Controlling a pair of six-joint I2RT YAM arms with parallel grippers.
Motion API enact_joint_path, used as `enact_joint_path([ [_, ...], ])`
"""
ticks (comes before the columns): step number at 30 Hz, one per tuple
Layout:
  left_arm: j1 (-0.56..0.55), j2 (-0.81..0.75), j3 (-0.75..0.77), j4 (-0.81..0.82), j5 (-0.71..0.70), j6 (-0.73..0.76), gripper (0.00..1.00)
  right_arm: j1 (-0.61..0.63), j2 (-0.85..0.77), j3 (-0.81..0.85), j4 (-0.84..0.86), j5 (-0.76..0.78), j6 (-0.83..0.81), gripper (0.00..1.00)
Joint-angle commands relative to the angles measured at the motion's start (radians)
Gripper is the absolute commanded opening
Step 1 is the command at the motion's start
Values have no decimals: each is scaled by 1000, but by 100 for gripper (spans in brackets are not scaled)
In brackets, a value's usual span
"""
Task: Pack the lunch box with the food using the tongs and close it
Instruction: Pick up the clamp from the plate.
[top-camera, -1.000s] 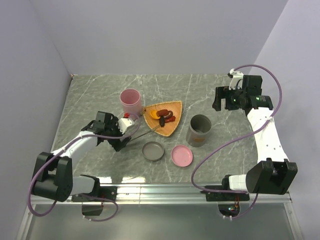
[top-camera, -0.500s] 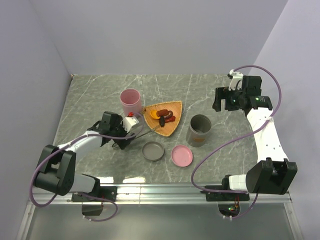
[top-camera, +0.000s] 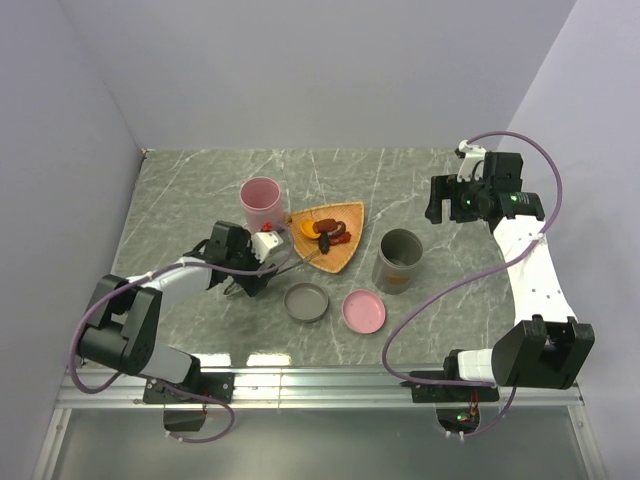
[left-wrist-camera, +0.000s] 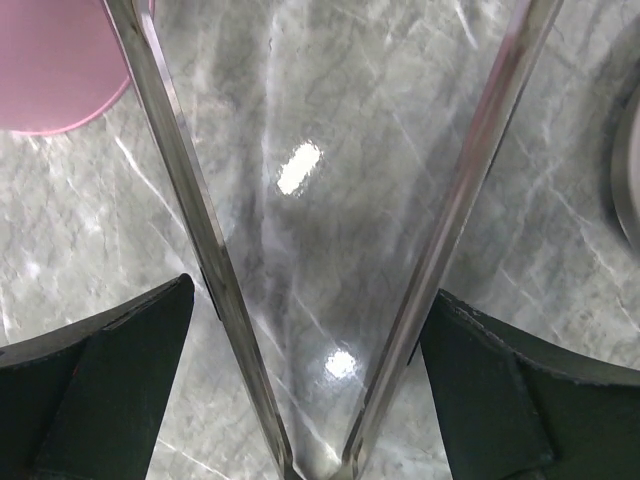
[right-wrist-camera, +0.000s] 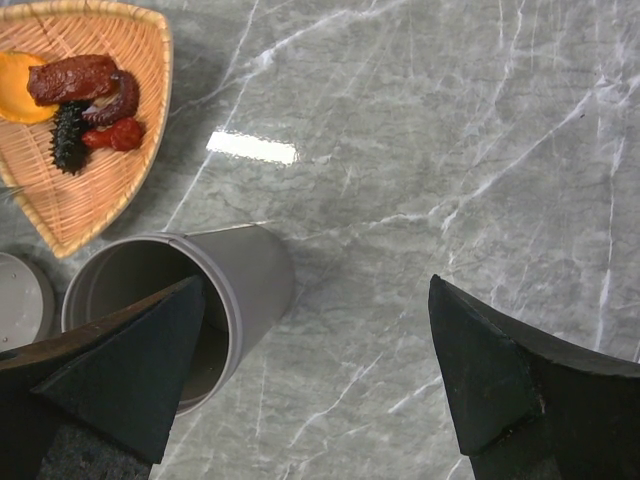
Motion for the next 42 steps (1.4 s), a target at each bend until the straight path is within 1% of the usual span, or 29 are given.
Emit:
enact_joint_path([
  [1,-6,33,25,-8,-8,5,99,6,-4,7,23,12,1,100],
  [9,-17,76,64,-30,-13,-3,99,6,2,11,23,6,7,100],
  [17,-34,92,62,-20,-16,-3,100,8,5,13,21,12,1,100],
  [20,-37,96,76,-39,-17,0,90,6,8,16,18,9,1,100],
  [21,-37,101,85,-58,-16,-1,83,6,6,17,20,9,1,100],
  [22,-37,109,114,-80,-11,-1,80,6,5,13,20,9,-1,100],
  [23,-37,112,130,-141,-8,2,77,6,3,11,21,9,-1,99],
  [24,-37,116,142,-163,-5,4,71,8,2,10,20,9,-1,100],
  [27,-37,87,162,-197,-16,-22,65,8,-4,4,21,5,2,99],
  [29,-37,38,165,-210,-17,-39,65,8,-7,-1,21,5,2,99],
  [37,-38,-158,254,-420,24,-90,65,8,-23,-4,21,2,-1,99],
  [42,-44,-198,349,-543,47,-128,65,6,-20,1,23,-14,16,99],
])
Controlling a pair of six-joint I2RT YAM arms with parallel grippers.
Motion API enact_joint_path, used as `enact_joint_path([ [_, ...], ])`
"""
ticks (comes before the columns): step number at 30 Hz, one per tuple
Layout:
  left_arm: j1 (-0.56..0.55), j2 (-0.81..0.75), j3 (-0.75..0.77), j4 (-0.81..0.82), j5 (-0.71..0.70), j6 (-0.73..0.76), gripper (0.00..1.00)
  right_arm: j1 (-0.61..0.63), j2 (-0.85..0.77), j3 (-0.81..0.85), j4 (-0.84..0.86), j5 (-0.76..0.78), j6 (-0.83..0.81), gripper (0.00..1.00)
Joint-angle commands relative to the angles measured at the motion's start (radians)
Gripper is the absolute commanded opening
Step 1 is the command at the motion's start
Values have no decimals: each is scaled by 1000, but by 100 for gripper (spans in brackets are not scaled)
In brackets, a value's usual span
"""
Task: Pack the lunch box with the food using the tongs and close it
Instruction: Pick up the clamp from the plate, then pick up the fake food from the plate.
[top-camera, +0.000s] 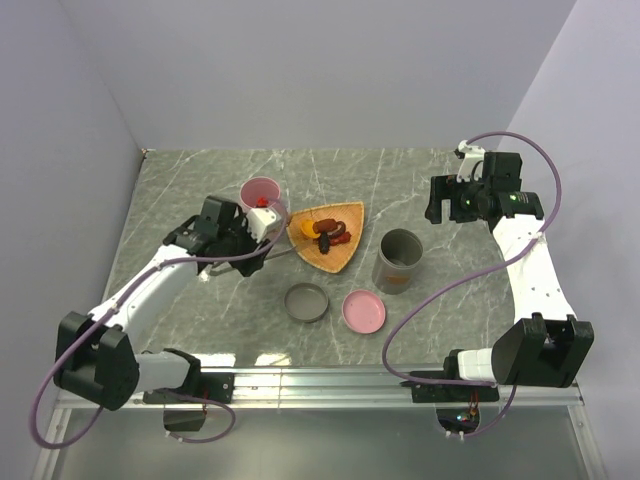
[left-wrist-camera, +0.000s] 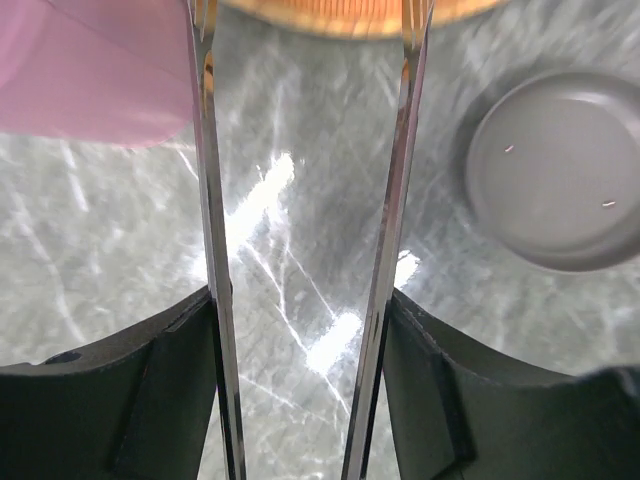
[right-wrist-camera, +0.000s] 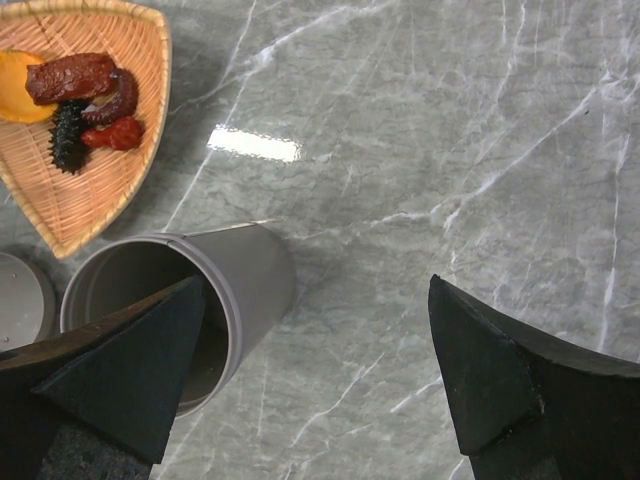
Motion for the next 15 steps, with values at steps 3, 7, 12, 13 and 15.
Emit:
enact_joint_path([
  [3,-19,-20,150,-161,57,-73,64,6,-26,6,24,-22,22,99],
  [7,-30,-1,259,-205,91,-107,65,6,-29,9,21,-22,23,99],
  [12,-48,47,331,-216,96,-130,61,6,-40,0,23,-16,19,99],
  [13,-56,55,337,-216,91,-130,59,6,-40,-2,23,-16,19,99],
  [15,-65,79,359,-214,85,-130,53,6,-44,-3,20,-16,17,99],
])
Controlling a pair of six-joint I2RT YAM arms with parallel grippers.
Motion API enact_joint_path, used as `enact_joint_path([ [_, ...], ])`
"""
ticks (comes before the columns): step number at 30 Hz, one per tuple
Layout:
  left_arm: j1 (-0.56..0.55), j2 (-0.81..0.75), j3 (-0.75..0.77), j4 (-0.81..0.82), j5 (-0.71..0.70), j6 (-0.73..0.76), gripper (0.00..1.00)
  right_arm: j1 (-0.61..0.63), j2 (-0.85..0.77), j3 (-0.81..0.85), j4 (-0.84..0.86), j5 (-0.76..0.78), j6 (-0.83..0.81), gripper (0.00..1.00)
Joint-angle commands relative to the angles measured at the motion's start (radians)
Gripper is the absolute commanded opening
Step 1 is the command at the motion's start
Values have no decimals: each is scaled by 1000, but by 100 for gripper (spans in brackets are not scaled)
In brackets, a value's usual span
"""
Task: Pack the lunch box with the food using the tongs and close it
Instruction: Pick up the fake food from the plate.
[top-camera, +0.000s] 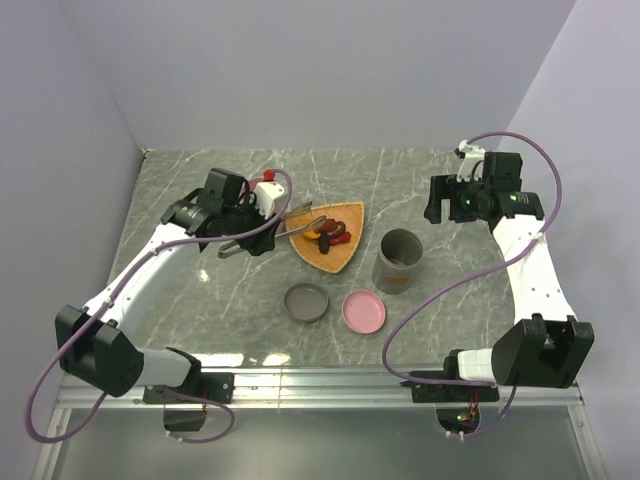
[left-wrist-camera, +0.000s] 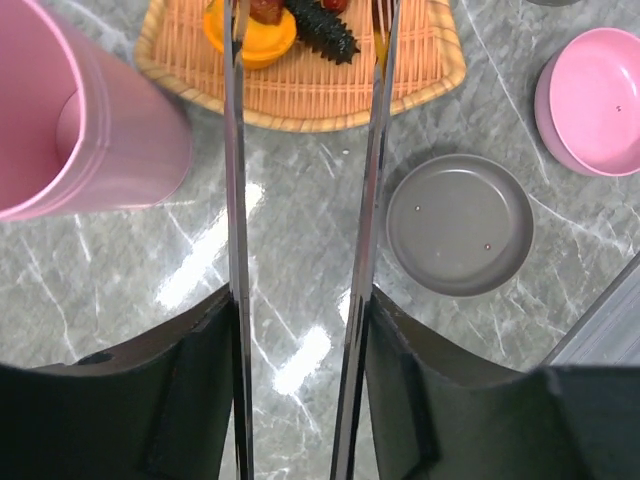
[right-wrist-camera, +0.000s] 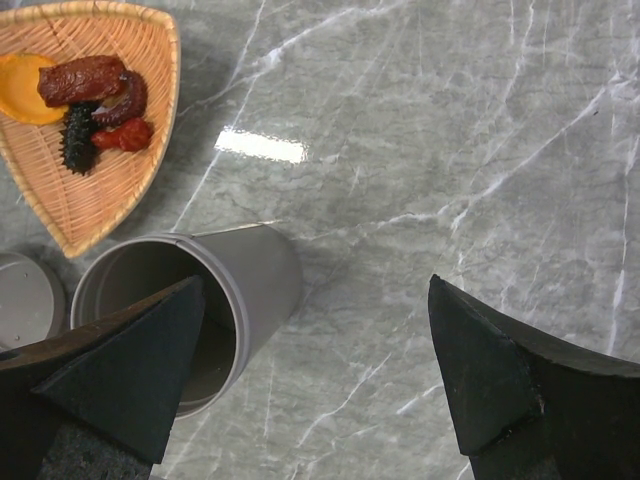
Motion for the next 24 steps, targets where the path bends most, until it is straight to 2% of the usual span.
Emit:
enact_joint_path([
  [1,-22,33,61,-14,12,-23,53,6,-42,-5,20,-2,4,99],
  [4,-38,56,82,-16,0,-18,49,6,-47,-9,23,1,1,99],
  [8,-45,99,116,-14,1,-24,39,6,-42,-12,24,-1,2,99],
  [11,-46,134,156,-17,-2,-33,37,6,-38,-19,29,-4,5,99],
  [16,-51,229,229,-40,-16,-52,37,6,-35,-22,32,-5,7,99],
  [20,-52,294,268,-80,-23,-26,43,6,-36,-32,35,2,-1,99],
  [24,-52,338,297,-98,-36,8,45,6,-33,-40,41,4,-4,98],
])
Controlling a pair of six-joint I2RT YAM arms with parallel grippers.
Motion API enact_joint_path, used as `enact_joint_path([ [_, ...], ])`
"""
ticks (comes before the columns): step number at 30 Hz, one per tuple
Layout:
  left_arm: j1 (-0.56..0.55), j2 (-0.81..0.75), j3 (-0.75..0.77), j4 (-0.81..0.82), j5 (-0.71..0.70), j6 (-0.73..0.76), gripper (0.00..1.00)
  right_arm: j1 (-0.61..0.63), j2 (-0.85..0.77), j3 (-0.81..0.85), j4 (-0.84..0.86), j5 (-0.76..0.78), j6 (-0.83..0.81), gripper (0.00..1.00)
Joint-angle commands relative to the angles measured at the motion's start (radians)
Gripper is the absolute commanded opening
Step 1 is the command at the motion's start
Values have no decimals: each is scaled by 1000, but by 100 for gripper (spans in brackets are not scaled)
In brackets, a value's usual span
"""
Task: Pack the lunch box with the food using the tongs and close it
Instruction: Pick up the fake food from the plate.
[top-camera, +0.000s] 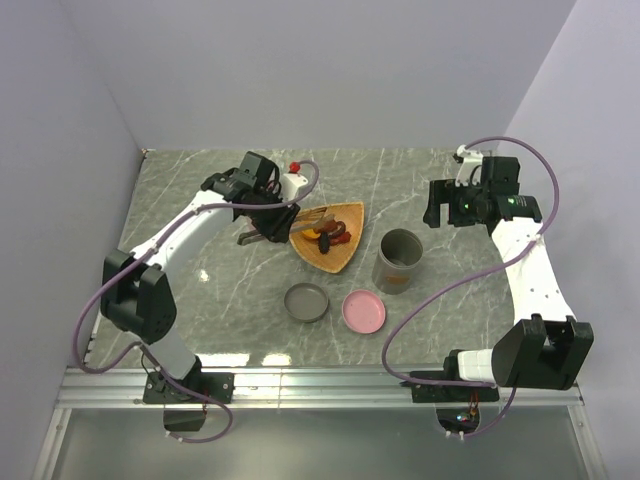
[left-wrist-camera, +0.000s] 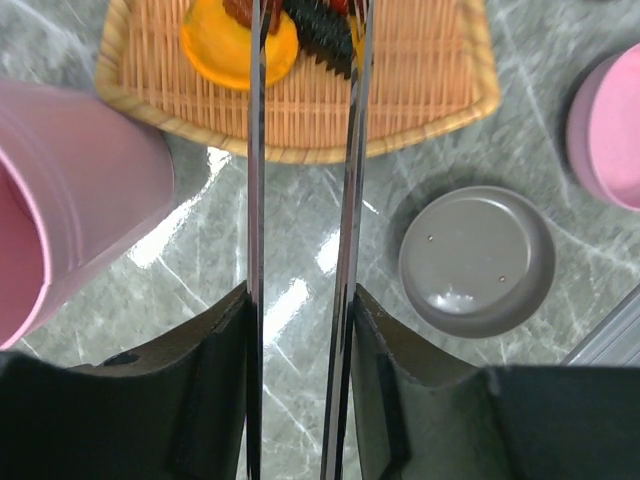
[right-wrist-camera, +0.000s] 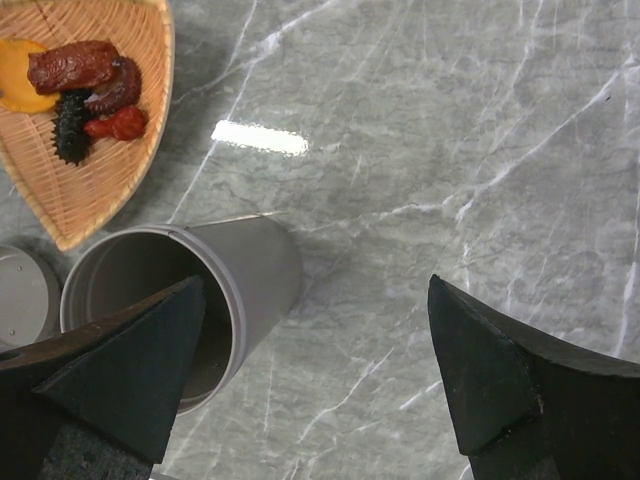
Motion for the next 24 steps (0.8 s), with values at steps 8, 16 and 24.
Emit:
enact_joint_path([
  [8,-5,101,109,-40,-40,65,47,6,-16,-10,38,-3,-5,98],
  [16,2,122,123,-25,-42,76,48,6,-8,-9,33,-1,-8,98],
  [24,18,171,164,-55,-57,114,50,5,-1,11,25,-4,-7,98],
])
